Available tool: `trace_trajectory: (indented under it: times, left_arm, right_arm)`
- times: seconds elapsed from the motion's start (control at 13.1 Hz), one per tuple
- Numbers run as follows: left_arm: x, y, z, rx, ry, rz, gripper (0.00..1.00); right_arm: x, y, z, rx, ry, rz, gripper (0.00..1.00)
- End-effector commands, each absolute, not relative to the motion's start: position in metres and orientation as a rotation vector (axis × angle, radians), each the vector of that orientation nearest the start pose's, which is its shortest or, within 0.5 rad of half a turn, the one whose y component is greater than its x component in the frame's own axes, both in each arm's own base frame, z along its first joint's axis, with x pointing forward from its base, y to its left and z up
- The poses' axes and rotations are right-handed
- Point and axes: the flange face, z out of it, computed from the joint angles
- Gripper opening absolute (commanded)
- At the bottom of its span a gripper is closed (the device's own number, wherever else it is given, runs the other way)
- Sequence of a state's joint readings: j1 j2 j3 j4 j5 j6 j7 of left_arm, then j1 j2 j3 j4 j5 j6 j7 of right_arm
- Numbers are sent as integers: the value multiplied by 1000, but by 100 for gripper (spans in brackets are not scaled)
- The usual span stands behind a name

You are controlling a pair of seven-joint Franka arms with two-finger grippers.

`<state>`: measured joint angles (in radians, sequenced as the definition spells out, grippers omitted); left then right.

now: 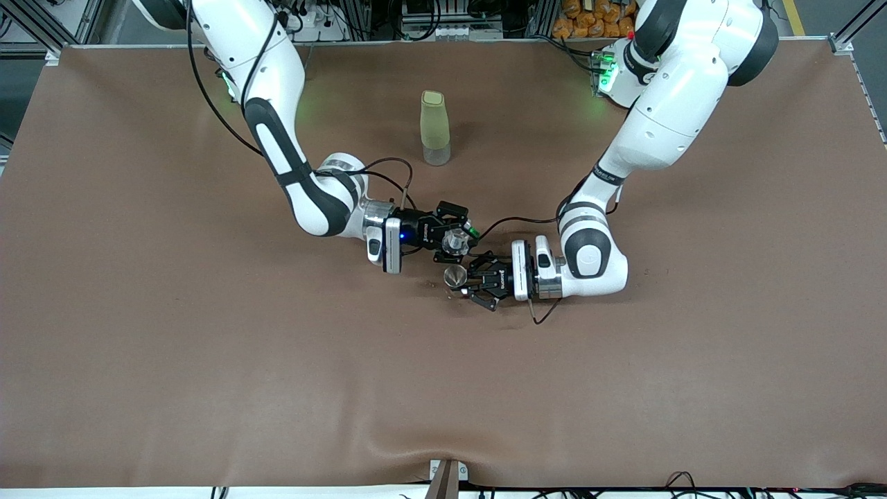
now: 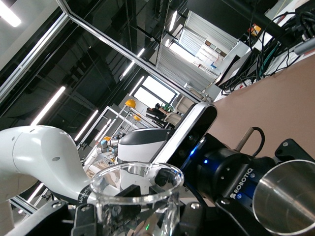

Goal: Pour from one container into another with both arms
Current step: 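Tilt the beaker with the right gripper, pouring liquid into the jigger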

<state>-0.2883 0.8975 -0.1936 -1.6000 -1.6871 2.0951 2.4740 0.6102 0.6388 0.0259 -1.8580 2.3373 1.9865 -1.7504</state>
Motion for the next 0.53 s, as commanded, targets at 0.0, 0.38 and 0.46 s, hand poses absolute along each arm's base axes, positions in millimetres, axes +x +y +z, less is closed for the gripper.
trace_trajectory:
  times: [0.0, 0.38, 0.46]
  left_arm:
    - [590, -346, 121, 1345, -1341, 1104, 0]
    - [590, -346, 123, 1344, -1342, 1106, 0]
    - [590, -346, 122, 1344, -1343, 1105, 0]
  right_arm:
    - [504, 423, 219, -1511, -274, -607, 0]
    - [505, 424, 222, -1510, -198, -527, 0]
    - [506, 424, 224, -1509, -185, -516, 0]
